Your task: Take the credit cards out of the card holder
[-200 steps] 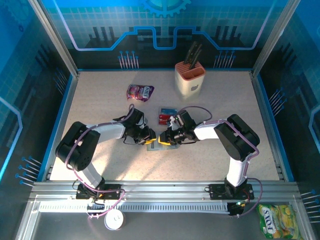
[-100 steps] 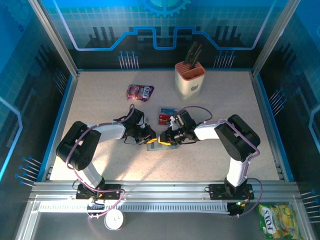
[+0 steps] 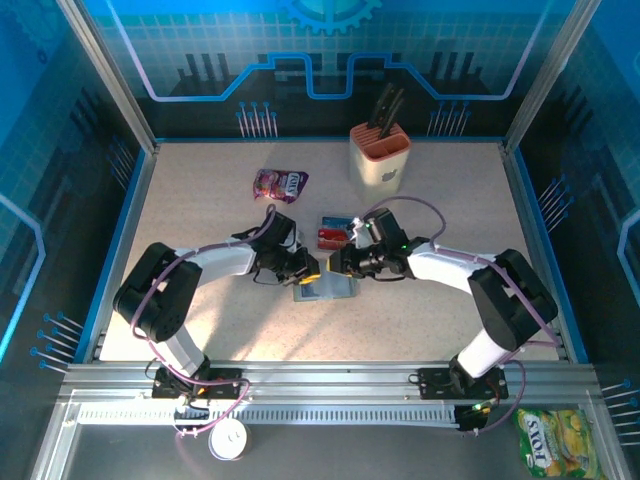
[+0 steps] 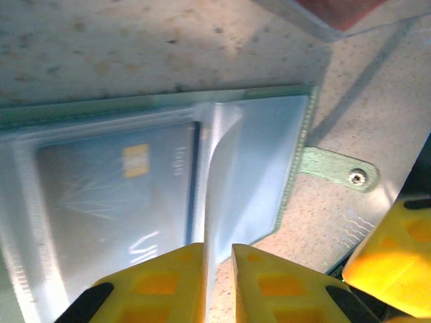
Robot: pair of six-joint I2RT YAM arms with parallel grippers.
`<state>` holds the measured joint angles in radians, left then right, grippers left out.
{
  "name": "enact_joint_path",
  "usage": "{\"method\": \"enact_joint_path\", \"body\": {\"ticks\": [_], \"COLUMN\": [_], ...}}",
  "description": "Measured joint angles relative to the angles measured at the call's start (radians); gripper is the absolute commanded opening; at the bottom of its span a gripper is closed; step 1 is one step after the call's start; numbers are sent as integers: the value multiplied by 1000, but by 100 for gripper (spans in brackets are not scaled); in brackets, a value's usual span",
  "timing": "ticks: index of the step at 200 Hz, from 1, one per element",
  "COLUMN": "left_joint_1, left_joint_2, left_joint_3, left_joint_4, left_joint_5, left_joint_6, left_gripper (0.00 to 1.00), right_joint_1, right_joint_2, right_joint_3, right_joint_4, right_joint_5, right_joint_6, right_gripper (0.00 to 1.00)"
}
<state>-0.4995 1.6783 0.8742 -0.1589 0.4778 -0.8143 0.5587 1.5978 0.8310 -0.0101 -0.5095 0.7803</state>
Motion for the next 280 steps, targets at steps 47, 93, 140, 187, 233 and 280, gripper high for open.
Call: {"method": "enact_joint_path", "body": {"ticks": [47, 93, 140, 187, 233, 280], "left_joint_1": [-49, -87, -109, -114, -114, -93], "left_joint_2": [37, 111, 158, 172, 172, 149], "left_joint_3": [70, 161, 225, 239, 240, 192], "left_joint_4": [-19, -47, -49, -66, -103, -89], "left_joint_5": [-2, -2, -2, -14, -38, -35], "left_joint_6": [-9, -19, -21, -22, -17, -17], "left_gripper": [18, 20, 24, 24, 23, 23], "right_joint_1": [-52, -93, -112, -115, -113, -82], "right_joint_2": [-45, -79, -118, -141, -129, -87], "right_joint_3": [-16, -62, -66, -66, -64, -19], "right_joint_4": [-45, -72, -113, -148, -151, -169], "right_joint_5": [12, 12, 12, 11, 10, 15], "right_joint_6": [-36, -56, -79, -101, -100, -100], "right_gripper": [29, 29, 31, 31, 30, 30]}}
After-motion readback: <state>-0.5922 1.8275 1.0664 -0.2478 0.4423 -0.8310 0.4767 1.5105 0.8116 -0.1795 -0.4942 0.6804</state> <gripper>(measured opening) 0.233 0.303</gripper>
